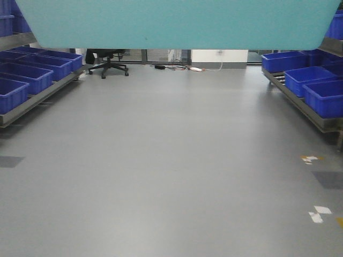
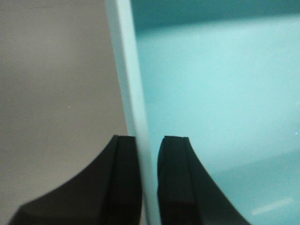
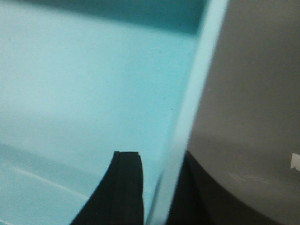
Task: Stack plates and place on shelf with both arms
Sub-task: 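Hold the lifted teal tub with both grippers while driving to the shelf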
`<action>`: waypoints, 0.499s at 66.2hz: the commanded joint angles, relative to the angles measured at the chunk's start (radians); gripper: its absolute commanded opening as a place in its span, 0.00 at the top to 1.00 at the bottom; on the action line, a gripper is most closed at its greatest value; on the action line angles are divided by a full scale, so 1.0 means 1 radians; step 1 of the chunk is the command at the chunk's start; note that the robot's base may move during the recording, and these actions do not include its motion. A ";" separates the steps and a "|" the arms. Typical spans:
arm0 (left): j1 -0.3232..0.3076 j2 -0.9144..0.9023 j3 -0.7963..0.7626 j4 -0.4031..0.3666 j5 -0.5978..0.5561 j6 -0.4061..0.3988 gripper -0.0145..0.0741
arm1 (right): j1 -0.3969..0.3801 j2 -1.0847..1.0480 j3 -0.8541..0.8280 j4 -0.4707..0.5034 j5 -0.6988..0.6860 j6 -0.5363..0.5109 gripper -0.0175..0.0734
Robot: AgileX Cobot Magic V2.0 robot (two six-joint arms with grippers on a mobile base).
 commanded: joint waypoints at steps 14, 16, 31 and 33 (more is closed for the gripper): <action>-0.030 -0.048 -0.033 -0.154 -0.068 0.023 0.74 | 0.020 -0.045 -0.043 0.150 -0.112 -0.035 0.75; -0.030 -0.048 -0.033 -0.154 -0.068 0.023 0.74 | 0.020 -0.045 -0.043 0.150 -0.112 -0.035 0.75; -0.030 -0.048 -0.033 -0.154 -0.068 0.023 0.74 | 0.020 -0.045 -0.043 0.150 -0.112 -0.035 0.75; -0.030 -0.048 -0.033 -0.154 -0.068 0.023 0.74 | 0.020 -0.045 -0.043 0.150 -0.112 -0.035 0.75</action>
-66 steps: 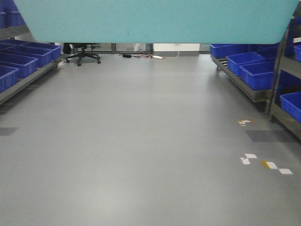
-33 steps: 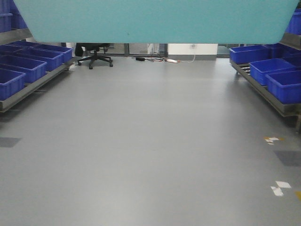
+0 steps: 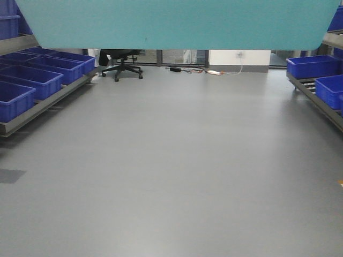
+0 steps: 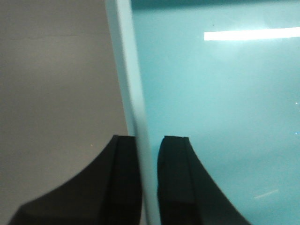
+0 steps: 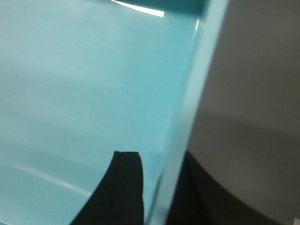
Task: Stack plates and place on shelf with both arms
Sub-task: 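Hold the lifted teal tub with both grippers while driving to the shelf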
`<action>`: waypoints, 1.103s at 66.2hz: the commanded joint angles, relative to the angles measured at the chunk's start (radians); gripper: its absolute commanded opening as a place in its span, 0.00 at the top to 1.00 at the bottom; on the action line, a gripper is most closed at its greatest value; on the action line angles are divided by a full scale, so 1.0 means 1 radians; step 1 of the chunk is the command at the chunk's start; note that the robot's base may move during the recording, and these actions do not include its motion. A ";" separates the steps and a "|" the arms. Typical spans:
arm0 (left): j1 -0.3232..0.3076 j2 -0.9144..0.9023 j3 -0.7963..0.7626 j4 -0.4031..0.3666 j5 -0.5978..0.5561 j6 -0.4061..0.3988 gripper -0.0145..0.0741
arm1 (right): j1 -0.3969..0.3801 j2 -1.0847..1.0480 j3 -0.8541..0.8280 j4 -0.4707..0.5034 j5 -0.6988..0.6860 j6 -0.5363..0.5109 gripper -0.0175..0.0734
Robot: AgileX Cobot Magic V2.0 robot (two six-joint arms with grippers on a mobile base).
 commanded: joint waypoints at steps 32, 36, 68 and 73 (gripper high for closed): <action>-0.030 -0.046 -0.033 -0.155 -0.068 0.023 0.74 | 0.020 -0.035 -0.043 0.150 -0.113 -0.035 0.75; -0.030 -0.046 -0.033 -0.155 -0.068 0.023 0.74 | 0.020 -0.035 -0.043 0.150 -0.113 -0.035 0.75; -0.030 -0.046 -0.033 -0.158 -0.068 0.023 0.74 | 0.020 -0.035 -0.043 0.150 -0.112 -0.035 0.75; -0.030 -0.046 -0.033 -0.158 -0.068 0.023 0.74 | 0.020 -0.035 -0.043 0.150 -0.112 -0.035 0.75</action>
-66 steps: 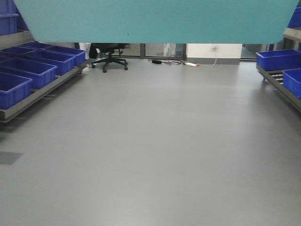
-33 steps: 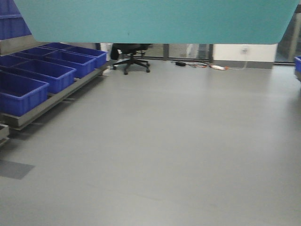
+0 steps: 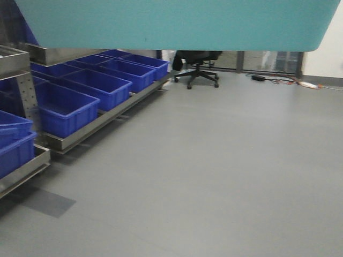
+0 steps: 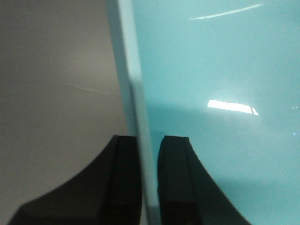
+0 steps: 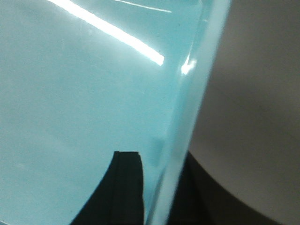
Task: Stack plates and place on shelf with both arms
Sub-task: 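Hold the lifted teal tub with both grippers while driving to the shelf, then carry the teal tub above the blue crate on the shelf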
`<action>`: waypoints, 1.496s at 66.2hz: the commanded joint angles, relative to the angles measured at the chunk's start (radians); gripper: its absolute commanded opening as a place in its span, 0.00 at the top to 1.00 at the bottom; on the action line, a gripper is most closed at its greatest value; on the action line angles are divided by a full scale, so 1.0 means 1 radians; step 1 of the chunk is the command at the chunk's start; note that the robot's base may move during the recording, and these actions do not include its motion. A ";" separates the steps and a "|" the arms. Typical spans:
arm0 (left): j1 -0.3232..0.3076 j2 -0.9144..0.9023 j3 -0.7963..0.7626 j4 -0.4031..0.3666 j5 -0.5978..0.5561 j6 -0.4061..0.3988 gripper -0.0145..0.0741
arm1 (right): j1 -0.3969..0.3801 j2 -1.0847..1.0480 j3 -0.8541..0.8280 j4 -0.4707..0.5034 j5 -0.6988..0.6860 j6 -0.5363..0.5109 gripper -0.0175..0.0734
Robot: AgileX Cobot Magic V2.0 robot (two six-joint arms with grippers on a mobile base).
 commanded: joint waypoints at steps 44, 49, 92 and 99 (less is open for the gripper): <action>-0.030 -0.046 -0.033 -0.158 -0.067 0.023 0.74 | 0.020 -0.037 -0.043 0.150 -0.113 -0.035 0.75; -0.030 -0.046 -0.033 -0.158 -0.067 0.023 0.74 | 0.020 -0.037 -0.043 0.150 -0.113 -0.035 0.75; -0.030 -0.046 -0.033 -0.158 -0.067 0.023 0.74 | 0.020 -0.037 -0.043 0.150 -0.113 -0.035 0.75; -0.030 -0.046 -0.033 -0.158 -0.067 0.023 0.74 | 0.020 -0.037 -0.043 0.150 -0.113 -0.035 0.75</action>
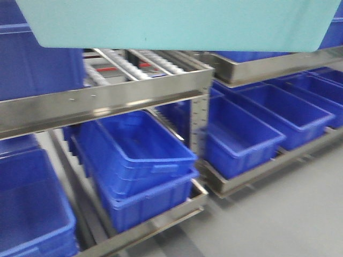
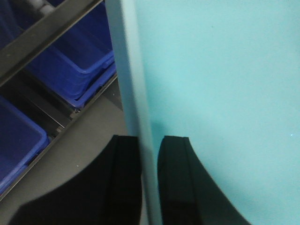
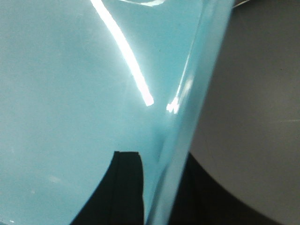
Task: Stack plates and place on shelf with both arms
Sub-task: 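Carry the teal tub above the blue crate on the shelf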
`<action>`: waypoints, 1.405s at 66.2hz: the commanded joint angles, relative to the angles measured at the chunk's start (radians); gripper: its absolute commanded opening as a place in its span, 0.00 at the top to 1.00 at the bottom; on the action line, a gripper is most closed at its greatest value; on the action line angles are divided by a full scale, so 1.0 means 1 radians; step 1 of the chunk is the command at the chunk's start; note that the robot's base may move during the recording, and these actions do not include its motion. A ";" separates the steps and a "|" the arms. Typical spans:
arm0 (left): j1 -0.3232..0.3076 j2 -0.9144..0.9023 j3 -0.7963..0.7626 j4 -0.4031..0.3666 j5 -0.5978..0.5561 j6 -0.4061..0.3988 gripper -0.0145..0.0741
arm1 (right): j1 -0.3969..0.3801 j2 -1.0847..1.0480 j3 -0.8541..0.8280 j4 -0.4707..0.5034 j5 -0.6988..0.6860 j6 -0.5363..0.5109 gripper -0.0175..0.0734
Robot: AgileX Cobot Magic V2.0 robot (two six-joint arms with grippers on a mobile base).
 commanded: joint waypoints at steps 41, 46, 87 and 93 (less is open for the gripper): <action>-0.030 -0.046 -0.033 -0.152 -0.063 0.023 0.74 | 0.020 -0.039 -0.043 0.150 -0.115 -0.035 0.75; -0.030 -0.046 -0.033 -0.152 -0.063 0.023 0.74 | 0.020 -0.039 -0.043 0.150 -0.115 -0.035 0.75; -0.030 -0.046 -0.033 -0.152 -0.063 0.023 0.74 | 0.020 -0.039 -0.043 0.150 -0.115 -0.035 0.75; -0.030 -0.046 -0.033 -0.152 -0.063 0.023 0.74 | 0.020 -0.039 -0.043 0.150 -0.115 -0.035 0.75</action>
